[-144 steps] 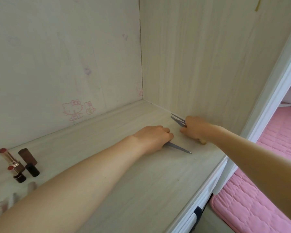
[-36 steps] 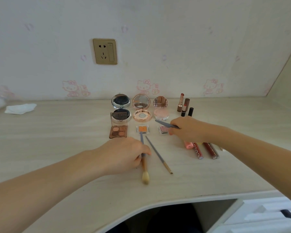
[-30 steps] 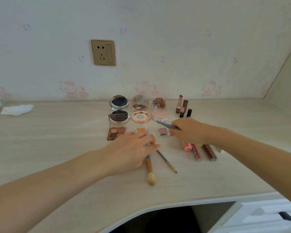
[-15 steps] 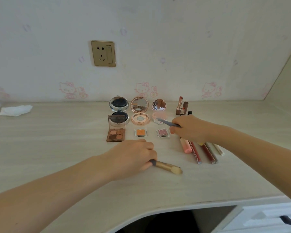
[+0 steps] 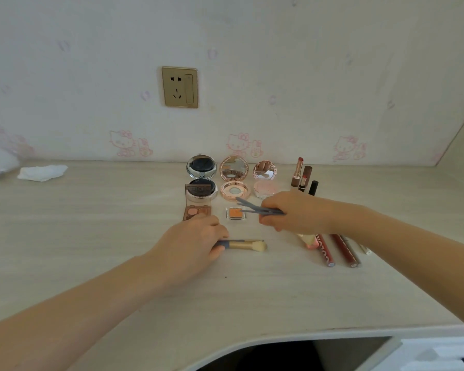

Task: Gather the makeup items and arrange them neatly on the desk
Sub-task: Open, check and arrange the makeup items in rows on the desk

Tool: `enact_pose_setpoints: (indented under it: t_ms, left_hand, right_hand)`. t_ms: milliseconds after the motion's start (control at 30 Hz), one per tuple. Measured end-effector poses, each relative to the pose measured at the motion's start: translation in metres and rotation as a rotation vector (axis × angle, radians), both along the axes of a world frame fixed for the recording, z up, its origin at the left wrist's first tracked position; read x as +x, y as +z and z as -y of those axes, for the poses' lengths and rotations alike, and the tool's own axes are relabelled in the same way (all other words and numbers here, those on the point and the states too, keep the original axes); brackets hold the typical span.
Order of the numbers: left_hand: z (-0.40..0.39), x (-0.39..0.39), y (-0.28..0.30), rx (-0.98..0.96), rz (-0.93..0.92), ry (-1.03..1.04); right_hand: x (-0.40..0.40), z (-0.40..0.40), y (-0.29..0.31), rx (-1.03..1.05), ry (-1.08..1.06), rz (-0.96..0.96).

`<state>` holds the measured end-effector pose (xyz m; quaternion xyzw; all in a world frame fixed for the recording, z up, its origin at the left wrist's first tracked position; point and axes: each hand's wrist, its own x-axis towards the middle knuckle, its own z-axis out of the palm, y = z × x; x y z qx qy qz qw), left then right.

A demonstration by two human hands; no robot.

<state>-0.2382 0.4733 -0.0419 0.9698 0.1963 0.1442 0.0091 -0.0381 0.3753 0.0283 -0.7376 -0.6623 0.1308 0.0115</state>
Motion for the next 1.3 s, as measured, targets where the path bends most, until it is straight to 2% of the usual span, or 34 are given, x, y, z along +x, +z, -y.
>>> enact_pose_setpoints:
  t_ms: [100,500,700,800,1000,1300]
  left_hand:
    - [-0.005,-0.013,-0.008,0.014,0.105,-0.016]
    - [-0.018,-0.06,-0.027,-0.207,0.29,-0.019]
    - [-0.012,-0.07,-0.025,-0.382,0.442,0.018]
    - [-0.008,-0.069,-0.026,-0.394,0.362,-0.032]
    - [-0.011,-0.068,-0.033,-0.243,0.231,-0.11]
    - [-0.012,-0.068,-0.036,-0.208,0.261,-0.126]
  right_hand:
    - [-0.015,0.007,0.0,0.0,0.04,0.088]
    - [-0.07,0.016,-0.025,0.083,0.212,0.228]
    - [-0.083,0.011,-0.044,0.241,0.233,0.279]
    - [-0.087,0.006,-0.053,0.276,0.21,0.262]
    - [-0.087,0.006,-0.068,0.441,0.217,0.17]
    - [-0.071,0.032,-0.081,0.564,0.163,0.087]
